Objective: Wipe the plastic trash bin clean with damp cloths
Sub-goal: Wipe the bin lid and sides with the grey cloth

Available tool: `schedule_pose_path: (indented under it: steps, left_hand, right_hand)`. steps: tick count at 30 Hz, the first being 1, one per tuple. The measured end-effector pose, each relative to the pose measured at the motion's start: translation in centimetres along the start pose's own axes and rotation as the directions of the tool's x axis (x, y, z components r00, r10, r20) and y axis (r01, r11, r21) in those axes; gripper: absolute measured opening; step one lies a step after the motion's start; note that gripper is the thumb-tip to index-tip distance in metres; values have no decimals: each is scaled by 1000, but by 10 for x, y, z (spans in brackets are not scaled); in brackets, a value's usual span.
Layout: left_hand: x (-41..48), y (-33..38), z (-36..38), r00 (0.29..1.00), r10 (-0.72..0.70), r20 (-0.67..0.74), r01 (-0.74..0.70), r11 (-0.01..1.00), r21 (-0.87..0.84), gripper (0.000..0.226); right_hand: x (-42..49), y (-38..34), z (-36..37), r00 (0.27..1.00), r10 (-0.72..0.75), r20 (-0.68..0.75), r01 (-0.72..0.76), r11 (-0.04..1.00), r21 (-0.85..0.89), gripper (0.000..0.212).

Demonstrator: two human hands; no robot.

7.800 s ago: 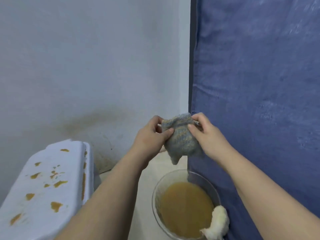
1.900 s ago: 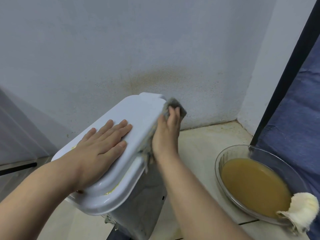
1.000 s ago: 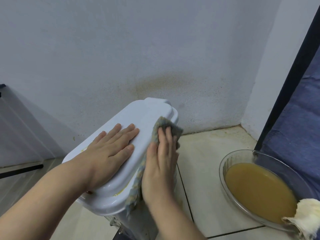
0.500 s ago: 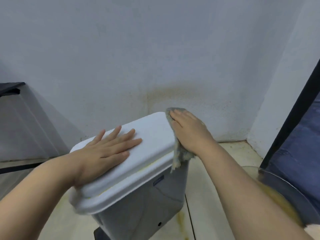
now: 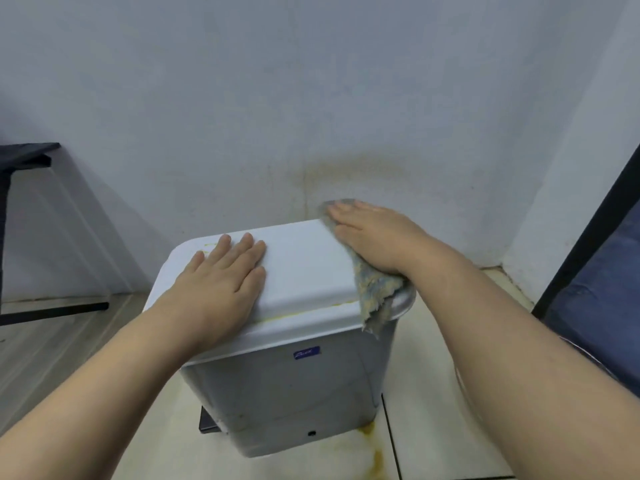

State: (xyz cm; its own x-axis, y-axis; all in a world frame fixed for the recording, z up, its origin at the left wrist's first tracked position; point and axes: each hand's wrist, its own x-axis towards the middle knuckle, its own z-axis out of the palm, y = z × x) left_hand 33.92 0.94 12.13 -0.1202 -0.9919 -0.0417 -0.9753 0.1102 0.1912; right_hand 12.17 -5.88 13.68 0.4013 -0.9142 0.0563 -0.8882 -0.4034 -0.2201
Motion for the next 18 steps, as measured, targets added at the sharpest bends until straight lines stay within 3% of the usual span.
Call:
schedule_pose_path:
  steps: [3,5,9,11,12,14,16,18]
  left_hand:
    - [3,3,3,1000,18,-20,-18,999,-29,51]
    - [5,3,4,999,45,-13,-46,999,-23,51]
    - [6,-3,3,998,63,-10,-63,998,-9,51]
    - [4,-3,3,998,52,-27,-52,998,-17,51]
    - [3,-3,3,998,40,-43,-41,999,-26,51]
    - [2,0,6,997,11,-75,-14,999,-43,52]
    - [3,2,9,995,-5,-100,0,999,-53,52]
    - [4,3,10,995,2,-100,-7,999,-54,52]
  right_hand:
    - [-38,-7,26,909,278,-311,-300,954,-25,49]
    - [-55,-36,43,895,242,-374,-307,944,-123,53]
    - [-25,-54,33,989,-37,-145,26,996,-80,51]
    - [-5,-33,12,997,-70,20,71,997,-31,49]
    - [-2,-19,4,999,-36,38,37,999,-12,48]
    - [-11,3,6,991,114,-75,-113,993,16,47]
    - [-35,5,23,917,289,-276,-288,956,46,49]
    - [-60,-24,46,849,323,-417,-361,933,-12,56]
